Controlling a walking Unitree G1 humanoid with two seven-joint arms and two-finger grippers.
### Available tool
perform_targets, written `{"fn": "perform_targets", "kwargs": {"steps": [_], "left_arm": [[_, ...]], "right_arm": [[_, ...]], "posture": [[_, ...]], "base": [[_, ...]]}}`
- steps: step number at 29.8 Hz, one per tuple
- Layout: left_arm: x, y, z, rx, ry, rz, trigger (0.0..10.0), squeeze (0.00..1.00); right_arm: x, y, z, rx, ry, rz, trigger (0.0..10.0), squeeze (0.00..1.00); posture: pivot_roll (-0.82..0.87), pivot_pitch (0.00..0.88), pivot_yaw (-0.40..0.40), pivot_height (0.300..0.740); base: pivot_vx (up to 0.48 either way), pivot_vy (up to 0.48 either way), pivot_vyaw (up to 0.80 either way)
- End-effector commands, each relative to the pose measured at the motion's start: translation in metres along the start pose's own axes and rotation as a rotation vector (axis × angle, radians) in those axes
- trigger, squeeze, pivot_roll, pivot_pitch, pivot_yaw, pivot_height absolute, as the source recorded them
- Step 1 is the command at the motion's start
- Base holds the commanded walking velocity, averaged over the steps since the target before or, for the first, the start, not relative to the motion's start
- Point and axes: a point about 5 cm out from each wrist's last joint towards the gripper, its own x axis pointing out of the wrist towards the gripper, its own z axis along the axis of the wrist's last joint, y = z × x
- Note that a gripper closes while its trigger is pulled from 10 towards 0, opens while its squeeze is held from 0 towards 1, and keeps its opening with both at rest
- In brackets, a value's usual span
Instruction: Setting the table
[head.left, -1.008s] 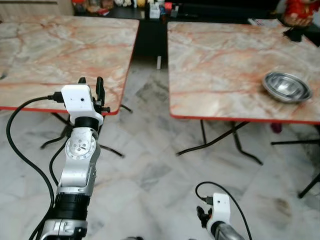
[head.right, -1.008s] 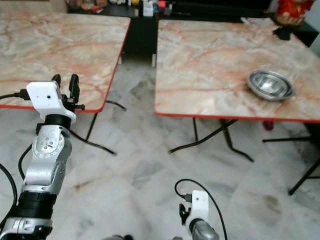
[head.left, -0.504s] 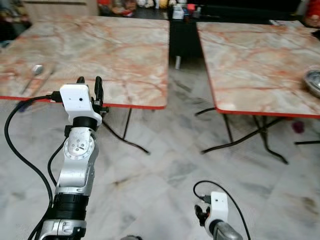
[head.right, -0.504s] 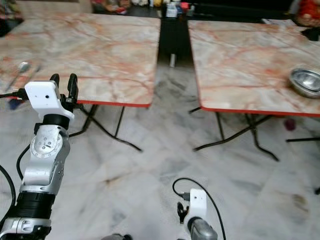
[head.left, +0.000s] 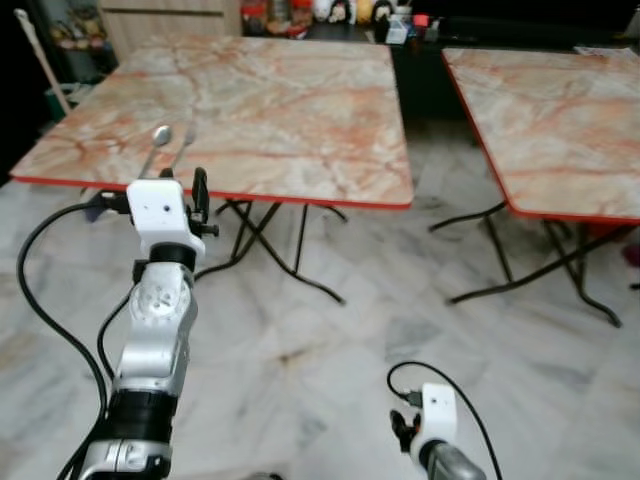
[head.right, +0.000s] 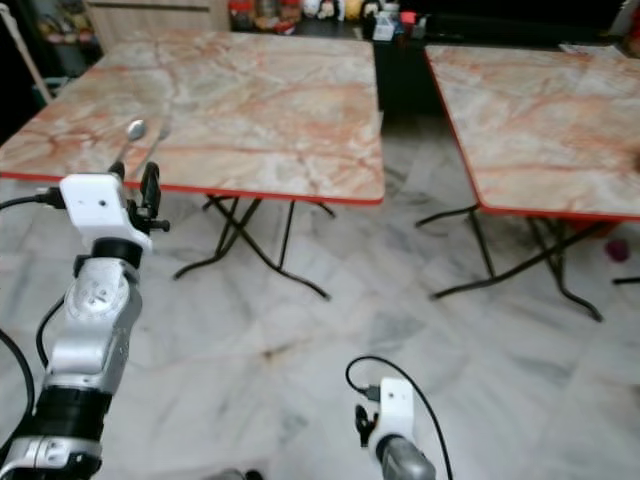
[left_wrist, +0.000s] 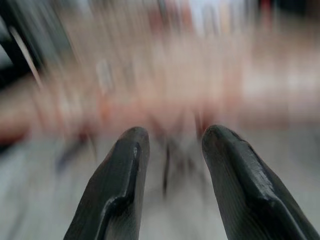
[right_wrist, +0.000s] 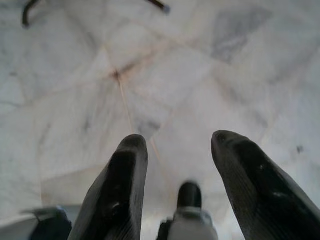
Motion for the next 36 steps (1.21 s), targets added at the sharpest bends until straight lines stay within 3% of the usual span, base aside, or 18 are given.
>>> {"fn": "perform_targets", "kwargs": {"steps": [1,6,7,8,13,17,20,26,36], "left_arm": [[-0.017,0.005,-0.049,0.038,0.205,-0.023,10.0,0.0],[-0.035,0.011,-0.082,0.046,0.344,-0.024,10.0,0.0],[-0.047,0.013,-0.101,0.038,0.426,-0.025,10.0,0.0],[-0.047,0.013,-0.101,0.038,0.426,-0.025,10.0,0.0],[-0.082,0.018,-0.144,0.022,0.629,-0.009,10.0,0.0],[-0.093,0.021,-0.154,0.005,0.687,0.016,10.0,0.0],[-0.115,0.024,-0.17,-0.003,0.793,0.04,10.0,0.0],[-0.135,0.033,-0.18,-0.02,0.849,0.095,10.0,0.0],[-0.139,0.044,-0.181,-0.063,0.836,0.161,10.0,0.0]], "right_arm": [[0.0,0.001,-0.002,0.015,0.006,-0.005,10.0,0.0],[0.0,0.001,-0.003,0.019,0.006,-0.006,10.0,0.0],[0.0,0.001,-0.003,0.021,0.006,-0.007,10.0,0.0],[0.0,0.001,-0.003,0.021,0.006,-0.007,10.0,0.0],[0.0,0.001,-0.002,0.026,0.004,-0.009,10.0,0.0],[0.0,0.001,-0.002,0.028,0.005,-0.009,10.0,0.0],[0.0,0.0,-0.002,0.019,0.005,-0.011,10.0,0.0],[-0.001,-0.005,-0.002,0.025,-0.003,-0.029,10.0,0.0],[-0.001,-0.004,-0.004,0.022,0.001,-0.023,10.0,0.0]], "posture": [[0.12,0.131,-0.031,0.74],[0.13,0.136,-0.03,0.74],[0.13,0.137,-0.029,0.74],[0.13,0.137,-0.029,0.74],[0.12,0.139,-0.03,0.74],[0.12,0.138,-0.032,0.74],[0.12,0.138,-0.033,0.74],[0.12,0.14,-0.033,0.74],[0.12,0.141,-0.029,0.74]], "base": [[0.0,0.0,0.0],[0.0,0.0,0.0],[0.0,0.0,0.0],[0.0,0.0,0.0],[0.0,0.0,0.0],[0.0,0.0,0.0],[0.0,0.0,0.0],[0.0,0.0,0.5],[0.0,0.0,0.54]]}}
